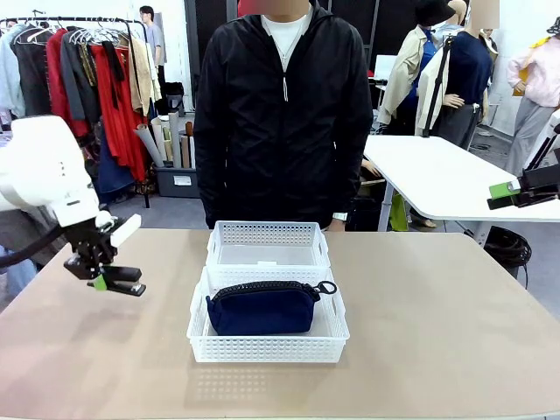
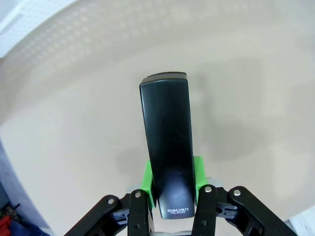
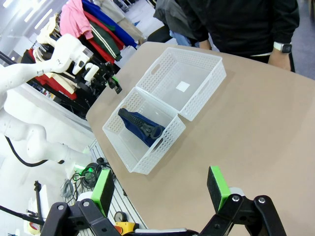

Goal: Distribute items into two baskets.
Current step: Pick up the Stapler that the person points to.

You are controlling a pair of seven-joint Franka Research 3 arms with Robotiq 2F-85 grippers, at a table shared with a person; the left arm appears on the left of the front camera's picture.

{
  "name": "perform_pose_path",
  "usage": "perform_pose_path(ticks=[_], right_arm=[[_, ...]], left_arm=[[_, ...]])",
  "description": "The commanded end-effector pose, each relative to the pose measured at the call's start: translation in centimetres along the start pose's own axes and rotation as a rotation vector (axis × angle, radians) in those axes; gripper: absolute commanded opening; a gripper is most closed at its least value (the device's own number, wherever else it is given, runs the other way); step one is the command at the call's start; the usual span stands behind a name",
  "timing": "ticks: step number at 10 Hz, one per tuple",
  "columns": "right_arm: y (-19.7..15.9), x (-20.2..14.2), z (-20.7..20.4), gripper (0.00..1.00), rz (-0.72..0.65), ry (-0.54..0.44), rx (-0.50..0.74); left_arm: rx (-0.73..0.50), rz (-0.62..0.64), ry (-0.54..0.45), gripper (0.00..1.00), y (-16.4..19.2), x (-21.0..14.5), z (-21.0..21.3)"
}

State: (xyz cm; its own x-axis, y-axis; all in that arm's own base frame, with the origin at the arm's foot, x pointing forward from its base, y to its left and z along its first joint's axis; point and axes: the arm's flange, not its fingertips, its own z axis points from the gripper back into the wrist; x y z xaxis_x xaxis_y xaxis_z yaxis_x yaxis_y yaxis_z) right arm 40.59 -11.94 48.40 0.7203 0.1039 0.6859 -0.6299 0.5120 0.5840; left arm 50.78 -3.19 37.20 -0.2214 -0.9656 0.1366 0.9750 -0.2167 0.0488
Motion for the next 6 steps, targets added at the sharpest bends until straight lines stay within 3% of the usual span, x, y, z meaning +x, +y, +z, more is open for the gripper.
perform_pose_path(ticks=[1, 4, 6], right_arm=[[0.1, -0.1, 0.0, 1.00, 0.000, -0.002, 0.002], [0.1, -0.1, 0.0, 1.00, 0.000, -0.002, 0.002], [0.1, -0.1, 0.0, 1.00, 0.000, -0.002, 0.002]], left_arm=[[0.002, 0.036, -0.008, 0.11, 0.3, -0.3, 3.5], [0.014, 0.139, -0.110, 0.11, 0.6, -0.9, 9.7], [-0.002, 0.214, -0.072, 0.11, -0.5, 0.4, 12.4]])
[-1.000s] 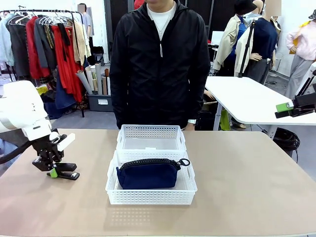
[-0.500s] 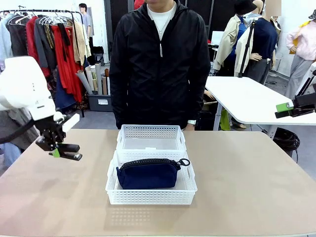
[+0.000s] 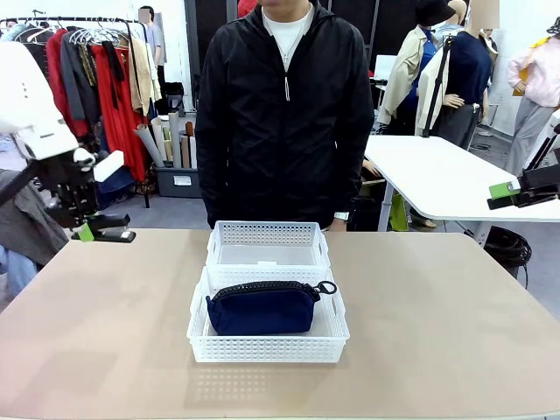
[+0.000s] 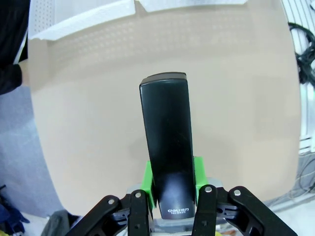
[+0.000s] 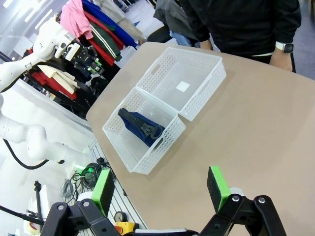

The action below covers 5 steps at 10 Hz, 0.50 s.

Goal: Distribute items into two baskets.
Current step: Pick up the Stapler that the person points to.

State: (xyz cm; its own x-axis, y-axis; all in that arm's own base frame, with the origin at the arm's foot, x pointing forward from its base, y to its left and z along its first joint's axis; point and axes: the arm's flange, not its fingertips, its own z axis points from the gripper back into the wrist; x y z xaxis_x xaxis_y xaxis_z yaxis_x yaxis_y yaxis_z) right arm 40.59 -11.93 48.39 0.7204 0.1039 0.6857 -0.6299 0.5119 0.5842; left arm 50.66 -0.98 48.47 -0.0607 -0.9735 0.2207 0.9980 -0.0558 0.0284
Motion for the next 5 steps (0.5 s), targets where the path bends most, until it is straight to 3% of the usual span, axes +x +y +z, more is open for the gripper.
perform_pose_path(ticks=[1, 5], right_arm=[[0.1, -0.1, 0.0, 1.00, 0.000, -0.003, 0.001], [0.1, -0.1, 0.0, 1.00, 0.000, -0.003, 0.001]], left_arm=[[-0.005, 0.078, 0.004, 0.11, -1.1, 1.4, 1.8], [-0.025, 0.129, -0.046, 0.11, -1.9, 2.3, 3.0]])
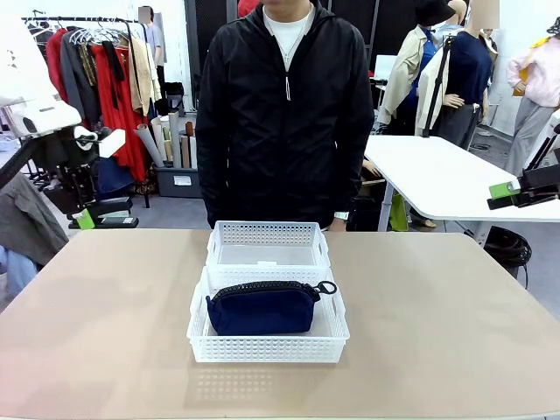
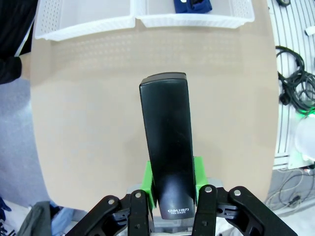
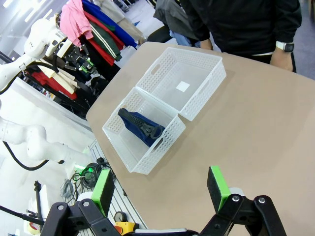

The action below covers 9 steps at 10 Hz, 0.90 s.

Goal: Distribute items into two baskets.
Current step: Pick up the Stapler that the person points to, then place the picked Stapler into the Organizing basket as instructed by the person.

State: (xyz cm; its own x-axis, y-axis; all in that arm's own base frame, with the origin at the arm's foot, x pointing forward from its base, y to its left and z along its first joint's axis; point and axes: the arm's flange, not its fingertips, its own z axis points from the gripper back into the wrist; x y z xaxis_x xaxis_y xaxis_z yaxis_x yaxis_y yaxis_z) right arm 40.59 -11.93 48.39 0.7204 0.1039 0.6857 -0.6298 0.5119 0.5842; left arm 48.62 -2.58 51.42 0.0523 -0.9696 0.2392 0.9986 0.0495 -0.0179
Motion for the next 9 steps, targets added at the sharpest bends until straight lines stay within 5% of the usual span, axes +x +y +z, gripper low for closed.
perform_pose_path(ticks=[1, 9], right_arm=[[0.14, -0.06, 0.02, 1.00, 0.000, -0.003, 0.001], [0.14, -0.06, 0.02, 1.00, 0.000, -0.003, 0.001]], left_arm=[[0.004, -0.006, 0.005, 0.11, 0.07, -0.13, 0.03], [0.004, -0.006, 0.005, 0.11, 0.07, -0.13, 0.03]])
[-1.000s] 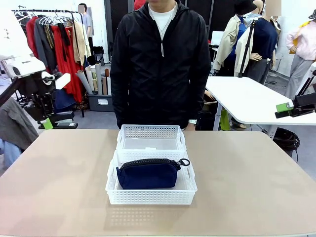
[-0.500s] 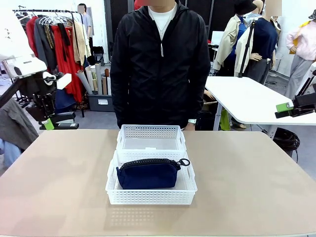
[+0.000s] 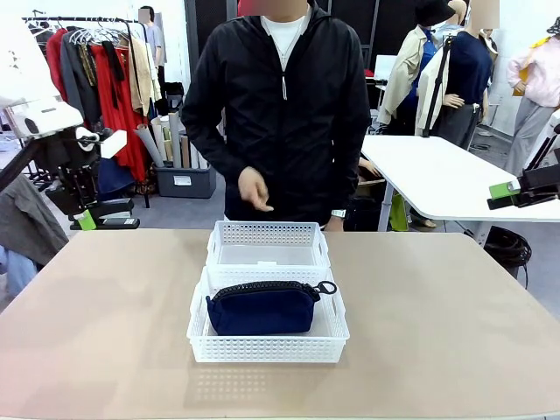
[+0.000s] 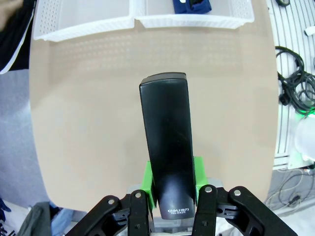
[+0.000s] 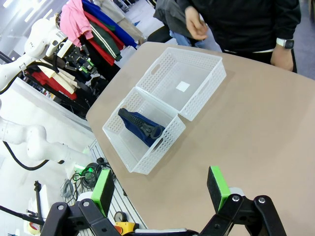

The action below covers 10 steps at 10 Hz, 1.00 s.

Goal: Distribute items into two baskets.
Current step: Place the picked Stapler into the Organizing basket as instructed by the person.

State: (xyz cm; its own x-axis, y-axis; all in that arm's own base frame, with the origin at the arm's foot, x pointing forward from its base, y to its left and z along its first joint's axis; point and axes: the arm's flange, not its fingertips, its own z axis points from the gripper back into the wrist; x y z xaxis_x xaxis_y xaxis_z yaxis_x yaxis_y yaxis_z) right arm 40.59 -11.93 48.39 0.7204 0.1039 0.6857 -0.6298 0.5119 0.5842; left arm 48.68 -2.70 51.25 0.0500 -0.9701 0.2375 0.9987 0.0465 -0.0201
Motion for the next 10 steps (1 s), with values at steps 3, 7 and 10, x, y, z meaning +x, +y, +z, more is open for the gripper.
perform_pose_path(ticks=[3, 7, 10], right_arm=[[0.14, -0.06, 0.02, 1.00, 0.000, -0.003, 0.001], [0.14, -0.06, 0.02, 1.00, 0.000, -0.003, 0.001], [0.14, -0.06, 0.02, 1.00, 0.000, -0.003, 0.001]], left_arm=[[0.007, -0.003, 0.003, 0.11, 0.01, -0.21, 0.22], [0.007, -0.003, 0.003, 0.11, 0.01, -0.21, 0.22], [0.007, -0.003, 0.003, 0.11, 0.01, -0.21, 0.22]])
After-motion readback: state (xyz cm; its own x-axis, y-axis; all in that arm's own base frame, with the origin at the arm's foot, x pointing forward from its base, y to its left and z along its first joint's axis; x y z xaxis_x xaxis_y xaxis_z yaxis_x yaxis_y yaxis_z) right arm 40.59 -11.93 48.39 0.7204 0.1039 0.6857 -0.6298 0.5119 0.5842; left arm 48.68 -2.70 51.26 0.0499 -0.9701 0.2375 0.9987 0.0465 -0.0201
